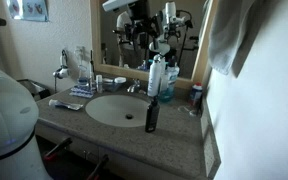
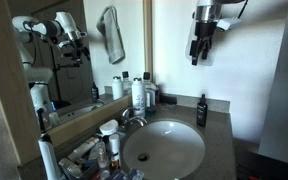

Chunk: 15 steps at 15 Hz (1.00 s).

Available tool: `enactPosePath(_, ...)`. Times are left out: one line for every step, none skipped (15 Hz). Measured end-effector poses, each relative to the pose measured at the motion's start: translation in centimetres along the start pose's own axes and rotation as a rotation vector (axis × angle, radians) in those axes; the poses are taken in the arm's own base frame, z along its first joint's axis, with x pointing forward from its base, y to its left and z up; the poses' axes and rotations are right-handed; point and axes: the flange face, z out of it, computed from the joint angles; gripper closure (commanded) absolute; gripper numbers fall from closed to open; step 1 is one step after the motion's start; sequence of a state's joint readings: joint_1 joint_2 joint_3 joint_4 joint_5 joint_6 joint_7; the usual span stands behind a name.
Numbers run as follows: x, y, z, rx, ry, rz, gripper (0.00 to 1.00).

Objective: Move the white object from the basket to the right of the sink

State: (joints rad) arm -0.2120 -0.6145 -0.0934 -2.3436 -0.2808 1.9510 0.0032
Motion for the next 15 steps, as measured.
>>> enactPosePath(0.0,0.0,0.0,0.000,0.000,0.000,0.00)
enactPosePath(0.0,0.0,0.0,0.000,0.000,0.000,0.00)
enactPosePath(0.0,0.0,0.0,0.000,0.000,0.000,0.00)
enactPosePath(0.0,0.0,0.0,0.000,0.000,0.000,0.00)
enactPosePath(0.0,0.0,0.0,0.000,0.000,0.000,0.00)
enactPosePath(0.0,0.0,0.0,0.000,0.000,0.000,0.00)
enactPosePath(0.1,-0.2,0.1,0.002,0.000,-0.005,0.00)
enactPosePath(0.4,-0.8,0.1,0.007,0.007,-0.019,0.00)
enactPosePath(0.9,-1.9,0.3,0.018,0.020,-0.040,0.00)
enactPosePath(1.7,-3.4,0.6,0.031,0.039,-0.068,0.00)
enactPosePath(2.5,-5.3,1.0,0.047,0.060,-0.099,0.00)
enactPosePath(3.5,-7.3,1.5,0.061,0.082,-0.133,0.00)
enactPosePath(4.5,-9.4,2.3,0.073,0.100,-0.167,0.00)
enactPosePath(5.6,-11.4,3.1,0.085,0.113,-0.198,0.00)
enactPosePath(6.7,-13.4,4.2,0.098,0.121,-0.227,0.00)
